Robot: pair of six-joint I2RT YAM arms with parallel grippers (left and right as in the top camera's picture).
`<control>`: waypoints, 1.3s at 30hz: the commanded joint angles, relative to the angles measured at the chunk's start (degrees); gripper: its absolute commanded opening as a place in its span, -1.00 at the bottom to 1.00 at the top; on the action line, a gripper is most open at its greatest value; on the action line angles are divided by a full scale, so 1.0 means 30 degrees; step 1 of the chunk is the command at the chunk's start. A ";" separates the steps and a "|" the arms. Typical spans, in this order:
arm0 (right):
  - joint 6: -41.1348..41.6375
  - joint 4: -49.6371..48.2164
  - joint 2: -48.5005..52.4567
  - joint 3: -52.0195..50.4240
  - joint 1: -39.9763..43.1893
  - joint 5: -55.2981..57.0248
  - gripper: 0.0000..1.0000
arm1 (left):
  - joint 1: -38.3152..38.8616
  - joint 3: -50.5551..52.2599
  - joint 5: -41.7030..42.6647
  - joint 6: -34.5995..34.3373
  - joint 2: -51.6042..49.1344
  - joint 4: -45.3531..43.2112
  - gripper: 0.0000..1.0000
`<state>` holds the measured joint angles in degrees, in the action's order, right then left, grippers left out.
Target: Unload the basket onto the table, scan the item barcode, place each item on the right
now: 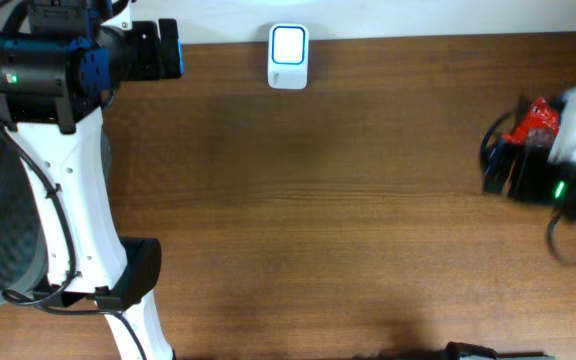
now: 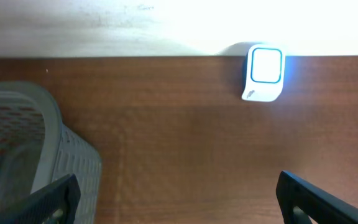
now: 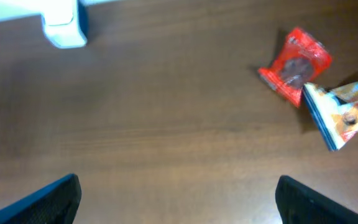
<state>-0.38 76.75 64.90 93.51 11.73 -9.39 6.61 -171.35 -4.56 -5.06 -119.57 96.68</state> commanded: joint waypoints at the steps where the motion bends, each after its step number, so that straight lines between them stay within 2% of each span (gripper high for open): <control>1: -0.0226 -0.1180 -0.5362 -0.5297 -0.0459 -0.1902 0.97 | -0.0138 -0.0131 -0.0073 -0.0022 0.0189 0.0007 0.98; 4: -0.0233 -0.0554 -0.9449 -0.8539 -0.0459 -0.2222 0.97 | -0.0095 -0.0131 -0.0073 -0.0022 0.0182 0.0007 0.98; 6: -0.0233 0.0525 -1.0644 -0.8976 -0.0452 -0.2222 0.97 | -0.0044 -0.0131 -0.0073 -0.0022 0.0182 0.0007 0.98; 14: -0.0233 0.1435 -1.0892 -0.9020 -0.0459 -0.2237 0.96 | -0.0044 -0.0131 -0.0073 -0.0022 0.0182 0.0007 0.98; 17: -0.0240 0.1166 -1.1198 -1.0134 -0.1188 -0.2229 0.97 | -0.0044 -0.0131 -0.0073 -0.0022 0.0182 0.0007 0.98; 19: -0.0240 -0.1115 -1.2284 -1.2488 -0.2244 -0.2229 0.97 | -0.0044 -0.0131 -0.0073 -0.0022 0.0182 0.0007 0.99; 21: -0.0233 -0.5632 -1.4258 -1.5985 -0.3300 -0.2244 0.97 | -0.0044 -0.0131 -0.0073 -0.0022 0.0182 0.0007 0.98; 23: -0.0233 -0.9806 -1.6874 -1.9686 -0.3417 -0.2630 0.97 | -0.0044 -0.0131 -0.0073 -0.0022 0.0182 0.0007 0.98; 25: -0.0233 -1.2437 -1.8768 -2.2046 -0.3424 -0.2681 0.97 | -0.0044 -0.0131 -0.0073 -0.0022 0.0182 0.0007 0.98; 29: -0.0240 -1.5752 -2.0837 -2.4691 -0.3424 -0.2659 0.97 | -0.0044 -0.0131 -0.0073 -0.0022 0.0182 0.0007 0.98; 39: -0.0313 -2.5055 -2.1573 -2.9398 -0.3432 -0.2149 0.97 | -0.0044 -0.0131 -0.0073 -0.0022 0.0182 0.0007 0.98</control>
<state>-1.30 4.23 0.82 7.44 1.87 -16.38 6.61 -171.35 -4.56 -5.04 -119.57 96.68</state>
